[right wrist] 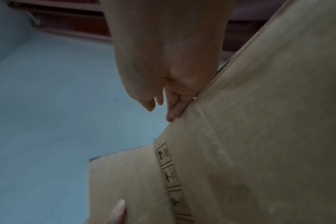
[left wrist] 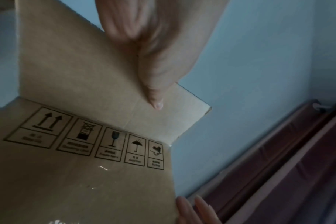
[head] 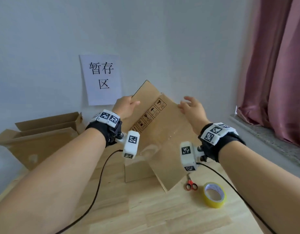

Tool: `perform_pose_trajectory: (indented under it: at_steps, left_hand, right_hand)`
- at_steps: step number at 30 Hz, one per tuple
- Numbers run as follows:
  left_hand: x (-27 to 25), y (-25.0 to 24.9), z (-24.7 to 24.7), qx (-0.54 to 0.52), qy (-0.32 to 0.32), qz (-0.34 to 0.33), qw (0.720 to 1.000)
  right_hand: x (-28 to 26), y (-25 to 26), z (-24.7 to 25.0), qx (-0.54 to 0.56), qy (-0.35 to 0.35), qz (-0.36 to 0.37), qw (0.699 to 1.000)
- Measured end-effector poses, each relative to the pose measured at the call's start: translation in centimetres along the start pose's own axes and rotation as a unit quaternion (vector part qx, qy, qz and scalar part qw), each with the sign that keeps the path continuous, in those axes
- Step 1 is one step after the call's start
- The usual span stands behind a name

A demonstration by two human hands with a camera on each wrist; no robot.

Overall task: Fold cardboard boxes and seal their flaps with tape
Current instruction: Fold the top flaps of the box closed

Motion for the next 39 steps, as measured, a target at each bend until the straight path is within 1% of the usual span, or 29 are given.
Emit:
perform_pose_trajectory:
  at_steps: [2, 5, 10, 13, 17, 18, 19, 21, 23, 24, 25, 27, 29, 31, 32, 33, 34, 35, 36, 37, 38, 39]
  left_hand:
    - [0.5, 0.1, -0.1, -0.015, -0.022, 0.010, 1.000]
    - [0.6, 1.9, 0.9, -0.058, -0.051, 0.041, 0.996]
    - [1.2, 4.9, 1.9, -0.135, -0.063, 0.053, 0.987]
    - [1.2, 5.8, 2.2, -0.172, -0.066, 0.069, 0.980]
    - [1.1, 6.3, 2.3, -0.206, -0.067, 0.068, 0.974]
    - [1.1, 6.4, 2.3, -0.213, -0.069, 0.062, 0.973]
    - [1.1, 6.6, 2.5, -0.219, -0.071, 0.060, 0.971]
    - [0.8, 6.9, 2.8, -0.236, -0.078, 0.057, 0.967]
    - [0.6, 7.4, 3.0, -0.267, -0.090, 0.062, 0.958]
    - [0.5, 7.9, 2.9, -0.288, -0.096, 0.068, 0.950]
    - [0.4, 8.4, 2.8, -0.313, -0.103, 0.077, 0.941]
    - [0.1, 9.6, 2.5, -0.362, -0.121, 0.095, 0.919]
    - [-0.2, 10.7, 1.9, -0.401, -0.132, 0.115, 0.899]
    - [-0.1, 11.7, 1.2, -0.420, -0.132, 0.140, 0.887]
    - [-0.1, 11.9, 0.9, -0.419, -0.126, 0.153, 0.886]
    - [0.1, 12.0, 0.7, -0.405, -0.118, 0.166, 0.891]
    - [0.3, 12.1, 0.7, -0.371, -0.110, 0.179, 0.904]
    - [0.3, 11.9, 1.0, -0.318, -0.108, 0.190, 0.923]
    - [0.4, 11.6, 1.5, -0.248, -0.120, 0.196, 0.941]
    - [0.3, 10.5, 2.3, -0.175, -0.139, 0.183, 0.957]
    - [0.4, 8.8, 2.8, -0.114, -0.150, 0.146, 0.971]
    - [0.5, 6.7, 2.9, -0.074, -0.139, 0.091, 0.983]
  right_hand:
    - [0.1, 0.3, 1.2, -0.015, -0.015, -0.003, 1.000]
    - [0.3, -0.6, 2.8, -0.009, -0.049, -0.016, 0.999]
    - [0.1, -1.0, 4.1, -0.018, -0.115, -0.011, 0.993]
    - [0.2, -1.6, 4.1, -0.034, -0.151, 0.011, 0.988]
    - [-0.6, -2.8, 5.3, -0.064, -0.220, -0.011, 0.973]
    - [-0.7, -3.2, 5.6, -0.050, -0.228, -0.015, 0.972]
    - [-0.6, -3.8, 5.9, -0.014, -0.231, -0.024, 0.973]
    - [-0.1, -5.9, 5.6, 0.060, -0.203, -0.088, 0.973]
    - [0.0, -7.8, 4.1, 0.049, -0.126, -0.176, 0.975]
    - [-0.1, -8.4, 3.3, 0.044, -0.089, -0.199, 0.975]
    - [0.0, -8.9, 2.7, 0.049, -0.060, -0.206, 0.975]
    - [0.0, -9.1, 1.9, 0.058, -0.030, -0.198, 0.978]
    - [0.1, -7.4, 1.3, 0.061, -0.009, -0.156, 0.986]
    - [0.4, -5.0, 0.6, 0.060, 0.000, -0.105, 0.993]
    - [0.7, -3.9, 0.3, 0.057, -0.005, -0.084, 0.995]
    - [1.1, -3.1, -0.1, 0.055, -0.014, -0.065, 0.996]
    - [1.4, -2.4, -0.4, 0.044, -0.023, -0.054, 0.997]
    - [1.8, -2.1, -0.7, 0.037, -0.031, -0.045, 0.998]
    - [2.1, -1.9, -1.0, 0.033, -0.035, -0.043, 0.998]
    - [2.4, -2.0, -1.4, 0.032, -0.034, -0.040, 0.998]
    - [2.5, -2.0, -1.9, 0.035, -0.025, -0.041, 0.998]
    - [2.7, -2.0, -2.5, 0.040, -0.014, -0.041, 0.998]
Point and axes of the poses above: each hand's wrist, its own x-axis towards the middle knuckle, its own z-axis out of the back of the hand, y = z × x, the point moved 9 cm from there along x, towards the middle knuckle, and after that the axes turned 8 degrees about y, right-handed, at the moved point
